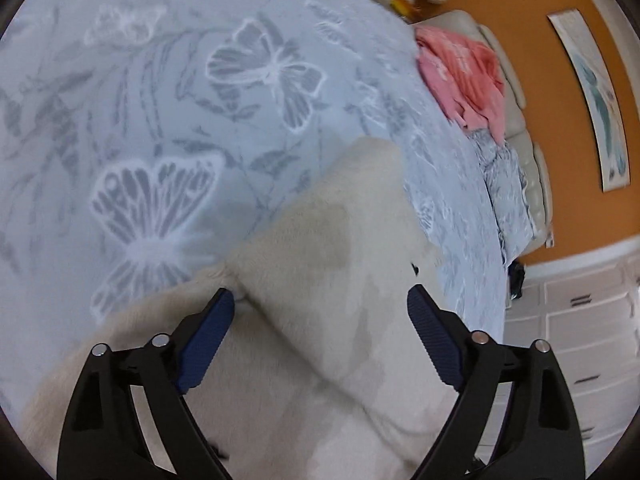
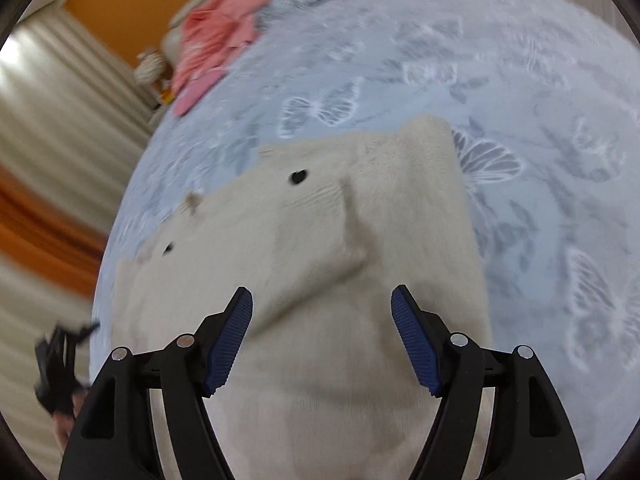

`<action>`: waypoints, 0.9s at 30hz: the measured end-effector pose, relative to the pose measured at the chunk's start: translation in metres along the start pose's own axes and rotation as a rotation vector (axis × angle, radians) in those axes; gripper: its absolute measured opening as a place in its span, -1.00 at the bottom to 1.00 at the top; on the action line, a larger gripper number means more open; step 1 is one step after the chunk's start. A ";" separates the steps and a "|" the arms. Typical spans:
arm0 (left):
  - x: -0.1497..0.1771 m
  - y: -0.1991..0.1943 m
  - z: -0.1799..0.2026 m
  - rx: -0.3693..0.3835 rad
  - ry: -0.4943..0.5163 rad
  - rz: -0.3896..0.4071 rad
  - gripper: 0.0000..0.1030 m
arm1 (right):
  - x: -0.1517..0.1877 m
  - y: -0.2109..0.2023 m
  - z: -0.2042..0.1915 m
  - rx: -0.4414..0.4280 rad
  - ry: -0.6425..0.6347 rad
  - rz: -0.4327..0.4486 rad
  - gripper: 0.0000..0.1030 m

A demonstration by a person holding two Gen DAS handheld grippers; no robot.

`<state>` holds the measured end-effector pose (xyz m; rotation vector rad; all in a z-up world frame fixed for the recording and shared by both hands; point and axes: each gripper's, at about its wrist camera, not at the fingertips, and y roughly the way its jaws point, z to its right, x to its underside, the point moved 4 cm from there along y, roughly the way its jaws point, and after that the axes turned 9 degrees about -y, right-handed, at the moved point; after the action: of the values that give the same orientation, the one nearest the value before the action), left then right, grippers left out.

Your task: Fold small clothes

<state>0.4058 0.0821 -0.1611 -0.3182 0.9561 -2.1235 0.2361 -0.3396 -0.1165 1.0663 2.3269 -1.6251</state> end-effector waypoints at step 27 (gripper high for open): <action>0.019 -0.024 -0.018 -0.114 0.283 0.043 -0.48 | 0.000 -0.026 0.032 -0.019 -0.011 0.030 -0.65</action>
<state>0.3708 0.0878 -0.1579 -0.0516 1.2383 -2.1149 0.2115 -0.3720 -0.1100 1.0805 2.3041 -1.5904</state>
